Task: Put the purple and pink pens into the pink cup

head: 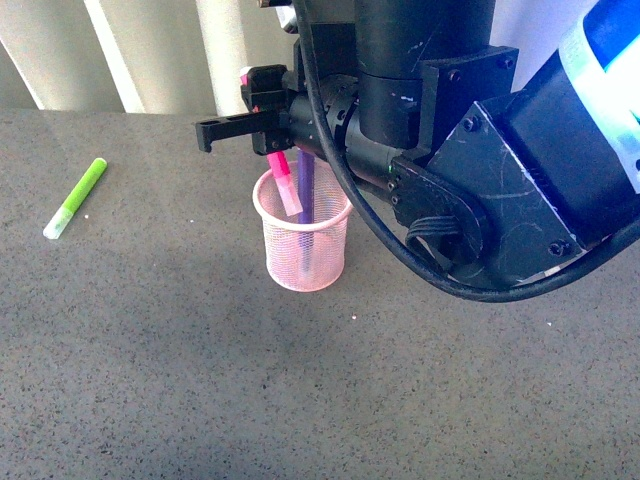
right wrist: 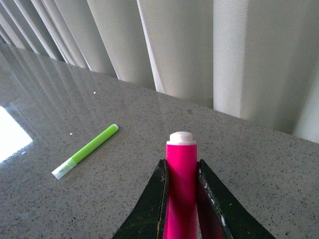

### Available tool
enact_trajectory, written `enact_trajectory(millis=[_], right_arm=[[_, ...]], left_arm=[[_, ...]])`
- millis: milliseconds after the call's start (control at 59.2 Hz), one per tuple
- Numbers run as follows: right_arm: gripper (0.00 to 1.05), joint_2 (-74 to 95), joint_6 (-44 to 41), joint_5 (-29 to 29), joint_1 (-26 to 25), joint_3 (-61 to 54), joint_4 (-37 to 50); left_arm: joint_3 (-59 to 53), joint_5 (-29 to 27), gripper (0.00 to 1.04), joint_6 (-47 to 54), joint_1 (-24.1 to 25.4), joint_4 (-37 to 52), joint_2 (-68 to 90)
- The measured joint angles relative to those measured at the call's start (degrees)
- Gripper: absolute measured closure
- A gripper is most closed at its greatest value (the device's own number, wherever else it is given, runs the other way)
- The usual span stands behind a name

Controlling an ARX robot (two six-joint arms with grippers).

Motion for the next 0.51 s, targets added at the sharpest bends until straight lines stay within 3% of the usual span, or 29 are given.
enact_trajectory(millis=[85,372,507], right_arm=[[0.89,0.0,-0.4,0.0,0.0,0.1,0.0],[0.37,0.0,-0.5,0.0,-1.0,0.2,0.0],[0.07,-1.0,0.2,1.3,-2.3,-1.1,0.9]], left_arm=[[0.0,0.0,0.07,0.0,0.0,0.0,0.0],[0.0,0.0,0.07,0.0,0.0,0.0,0.0],[0.0,0.0,0.07,0.0,0.0,0.0,0.0]])
